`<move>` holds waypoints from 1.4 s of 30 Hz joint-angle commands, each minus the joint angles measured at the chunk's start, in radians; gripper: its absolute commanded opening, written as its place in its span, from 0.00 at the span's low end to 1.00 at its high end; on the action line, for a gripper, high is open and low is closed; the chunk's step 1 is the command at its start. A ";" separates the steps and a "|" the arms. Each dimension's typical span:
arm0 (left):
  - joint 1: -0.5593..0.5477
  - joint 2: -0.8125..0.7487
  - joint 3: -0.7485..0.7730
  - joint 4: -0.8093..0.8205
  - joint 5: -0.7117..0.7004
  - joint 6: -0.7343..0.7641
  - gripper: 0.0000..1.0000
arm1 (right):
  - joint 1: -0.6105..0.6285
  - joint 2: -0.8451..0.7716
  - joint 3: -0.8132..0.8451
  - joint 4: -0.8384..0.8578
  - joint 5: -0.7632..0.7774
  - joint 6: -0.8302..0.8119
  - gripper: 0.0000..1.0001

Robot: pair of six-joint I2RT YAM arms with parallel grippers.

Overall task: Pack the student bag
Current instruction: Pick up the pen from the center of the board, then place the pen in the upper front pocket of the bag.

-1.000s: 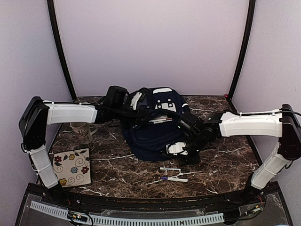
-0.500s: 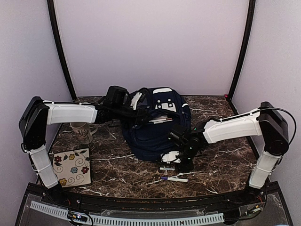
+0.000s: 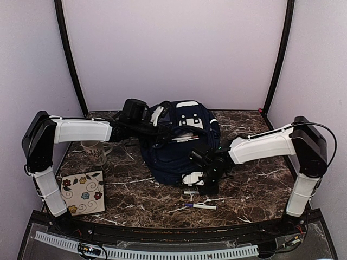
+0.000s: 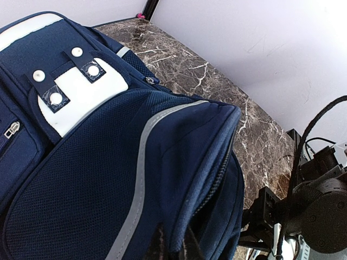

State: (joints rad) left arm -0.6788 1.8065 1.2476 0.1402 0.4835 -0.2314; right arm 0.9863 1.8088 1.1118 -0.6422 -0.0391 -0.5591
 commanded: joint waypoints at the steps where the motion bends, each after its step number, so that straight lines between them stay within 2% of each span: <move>1: -0.006 -0.017 0.021 0.021 0.033 -0.004 0.00 | 0.012 0.037 0.018 0.022 0.037 0.014 0.21; 9: -0.005 -0.014 0.021 0.021 0.034 -0.004 0.00 | 0.013 0.019 0.106 -0.035 0.038 0.020 0.10; 15: -0.005 -0.015 0.022 0.019 0.032 -0.002 0.00 | 0.013 -0.058 0.198 -0.126 0.034 -0.006 0.09; 19: -0.005 -0.016 0.023 0.019 0.036 -0.003 0.00 | 0.014 -0.114 0.245 -0.134 0.083 -0.053 0.09; 28: -0.006 -0.013 0.023 0.018 0.043 -0.004 0.00 | 0.009 -0.144 0.276 -0.003 0.318 -0.213 0.08; 36: -0.006 -0.020 0.027 0.011 0.041 0.001 0.00 | 0.006 -0.048 0.319 0.161 0.460 -0.302 0.08; 42: -0.005 -0.032 0.027 0.010 0.035 0.007 0.00 | 0.007 0.024 0.270 0.323 0.543 -0.392 0.08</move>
State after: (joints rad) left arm -0.6788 1.8065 1.2480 0.1341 0.4896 -0.2283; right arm 0.9939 1.7973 1.4014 -0.4686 0.4244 -0.8783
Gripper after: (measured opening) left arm 0.052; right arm 0.087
